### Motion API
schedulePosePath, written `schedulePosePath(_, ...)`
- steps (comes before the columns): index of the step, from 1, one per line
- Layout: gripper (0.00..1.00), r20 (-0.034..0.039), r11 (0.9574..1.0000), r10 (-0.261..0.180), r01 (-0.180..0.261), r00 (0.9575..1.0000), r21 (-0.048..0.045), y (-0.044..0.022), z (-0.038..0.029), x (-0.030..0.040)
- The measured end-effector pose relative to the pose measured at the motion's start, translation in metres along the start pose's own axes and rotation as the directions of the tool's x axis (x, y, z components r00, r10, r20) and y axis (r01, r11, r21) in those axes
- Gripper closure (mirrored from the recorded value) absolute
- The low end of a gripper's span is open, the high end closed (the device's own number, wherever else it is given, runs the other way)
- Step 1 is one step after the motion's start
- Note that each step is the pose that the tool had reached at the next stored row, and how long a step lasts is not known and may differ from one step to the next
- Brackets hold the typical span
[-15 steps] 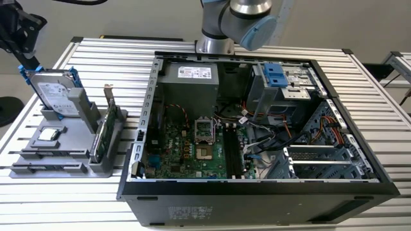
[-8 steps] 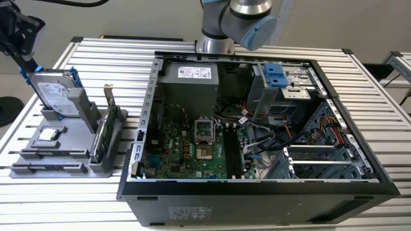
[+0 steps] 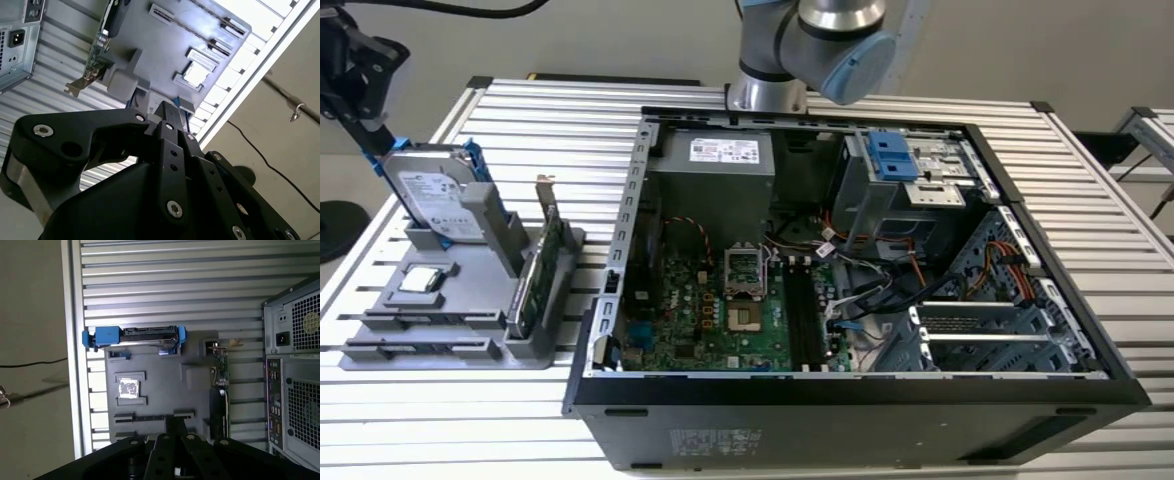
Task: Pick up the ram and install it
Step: 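Pick up the ram and move it above insertion slot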
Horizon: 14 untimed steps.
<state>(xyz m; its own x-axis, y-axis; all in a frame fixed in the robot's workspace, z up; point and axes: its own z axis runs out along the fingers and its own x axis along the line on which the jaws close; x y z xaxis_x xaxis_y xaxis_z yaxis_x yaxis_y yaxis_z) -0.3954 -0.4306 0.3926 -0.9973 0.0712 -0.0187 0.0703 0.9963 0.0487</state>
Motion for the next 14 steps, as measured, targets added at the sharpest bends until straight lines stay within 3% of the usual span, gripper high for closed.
schedulePosePath(14, 1.0, 0.0, 1.0, 0.0, 0.0, 1.0, 0.0, -0.0103, -0.0005, -0.0007)
